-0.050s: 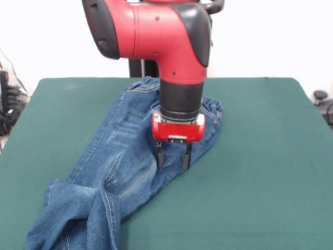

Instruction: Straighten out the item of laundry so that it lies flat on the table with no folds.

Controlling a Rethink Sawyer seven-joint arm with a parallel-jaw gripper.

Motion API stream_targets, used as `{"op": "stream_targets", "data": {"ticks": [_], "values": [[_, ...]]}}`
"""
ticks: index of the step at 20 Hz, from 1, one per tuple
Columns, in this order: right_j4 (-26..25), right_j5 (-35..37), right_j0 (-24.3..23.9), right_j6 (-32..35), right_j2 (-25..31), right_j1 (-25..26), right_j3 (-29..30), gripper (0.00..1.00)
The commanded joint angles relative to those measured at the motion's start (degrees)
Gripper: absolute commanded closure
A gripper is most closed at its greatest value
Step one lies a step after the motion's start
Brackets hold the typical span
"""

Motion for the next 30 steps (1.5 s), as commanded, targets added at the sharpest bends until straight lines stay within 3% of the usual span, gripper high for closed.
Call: {"op": "stream_targets", "data": {"ticks": [1, 5, 6, 18, 20, 25, 30], "values": [[2.2, -3.6, 2.6, 8.5, -1.7, 7.3, -4.7, 0.00], [1.1, -6.3, 5.0, 8.4, -4.6, 7.9, -6.3, 0.00], [1.4, -7.2, 5.6, 8.8, -5.5, 8.0, -6.5, 1.00], [6.2, -1.2, 2.4, 7.3, -0.4, 3.7, -0.4, 1.00], [8.1, 0.4, 1.6, 7.4, 2.0, 1.1, 3.3, 1.00], [14.9, 7.4, 2.0, 8.7, 5.7, -10.7, 13.4, 1.00], [19.5, 12.3, 5.5, 9.6, 3.5, -16.9, 15.3, 1.00]]}}
